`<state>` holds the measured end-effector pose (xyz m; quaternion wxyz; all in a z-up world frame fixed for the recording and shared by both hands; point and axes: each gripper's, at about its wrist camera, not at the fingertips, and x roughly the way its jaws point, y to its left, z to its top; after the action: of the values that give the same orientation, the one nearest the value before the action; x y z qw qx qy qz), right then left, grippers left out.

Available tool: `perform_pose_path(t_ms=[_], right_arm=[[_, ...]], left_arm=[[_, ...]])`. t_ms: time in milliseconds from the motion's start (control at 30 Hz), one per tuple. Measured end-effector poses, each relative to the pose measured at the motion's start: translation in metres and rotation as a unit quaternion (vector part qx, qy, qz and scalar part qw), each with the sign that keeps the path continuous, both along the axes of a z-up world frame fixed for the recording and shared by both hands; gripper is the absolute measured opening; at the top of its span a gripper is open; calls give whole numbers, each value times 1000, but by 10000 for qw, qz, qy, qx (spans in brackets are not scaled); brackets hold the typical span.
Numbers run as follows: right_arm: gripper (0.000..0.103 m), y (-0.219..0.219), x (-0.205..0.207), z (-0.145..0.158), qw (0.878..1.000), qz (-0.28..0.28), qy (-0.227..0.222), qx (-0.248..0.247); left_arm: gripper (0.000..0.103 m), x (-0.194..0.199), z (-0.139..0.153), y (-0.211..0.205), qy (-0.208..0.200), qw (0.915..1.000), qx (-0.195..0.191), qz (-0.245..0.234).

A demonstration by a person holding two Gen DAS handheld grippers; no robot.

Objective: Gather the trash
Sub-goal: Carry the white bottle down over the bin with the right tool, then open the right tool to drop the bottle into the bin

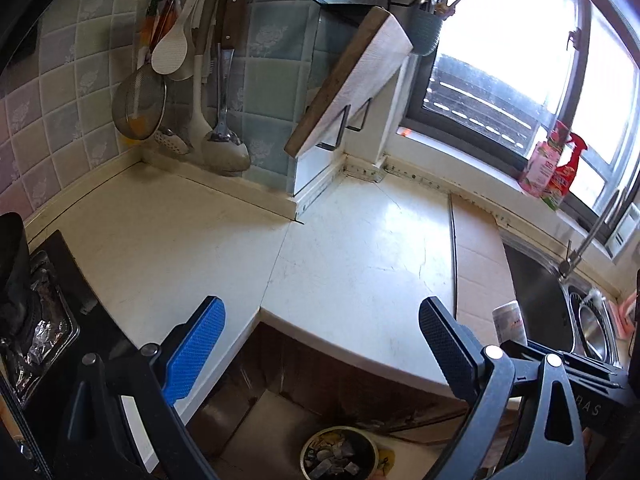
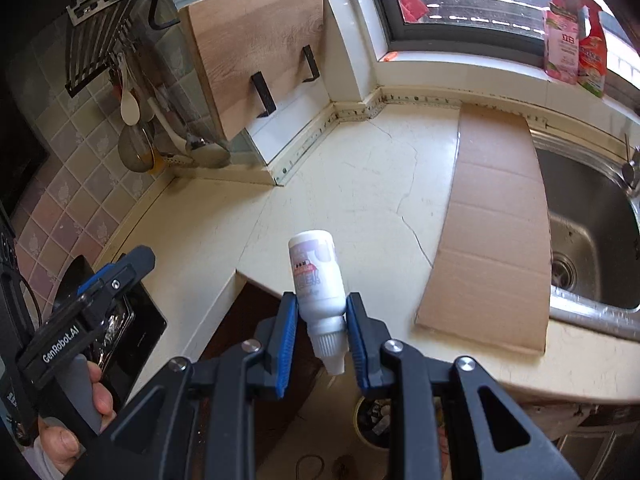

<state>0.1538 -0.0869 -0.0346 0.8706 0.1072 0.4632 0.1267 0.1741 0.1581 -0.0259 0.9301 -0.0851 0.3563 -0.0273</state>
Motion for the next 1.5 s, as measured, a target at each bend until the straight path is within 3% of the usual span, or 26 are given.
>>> perform_pose_path(t_ms=[300,533,700,833,1033,1200,1367,1500], right_arm=[[25,1,-75,-48,9978,-290,592,32],[25,-5,-92,-89,9926,-380,1150,98],[25,-12,-99,-131,9861,-397,1603,194],[25,-21,-101,-182,9789,-405,1987,258],[25,-35,-98,-293,9636,-488,2621,214],[25,-40,-94,-375,9527,-507,2990,211],[26,-35,-89,-430,9474,-483,3162,129],[26,-35,-88,-453,9462,-543,3185,202]], left_arm=[[97,-38,-39,-22,416,9968,291,-623],[97,-50,-77,-44,837,9905,517,-963],[97,-54,-125,-64,1385,9809,628,-1209],[97,-58,-180,-81,1885,9697,714,-1380],[97,-59,-284,-98,2589,9518,772,-1454],[97,-53,-363,-106,2966,9419,839,-1334],[97,-53,-408,-109,3110,9356,1070,-1282],[97,-51,-425,-107,3217,9323,1126,-1210]])
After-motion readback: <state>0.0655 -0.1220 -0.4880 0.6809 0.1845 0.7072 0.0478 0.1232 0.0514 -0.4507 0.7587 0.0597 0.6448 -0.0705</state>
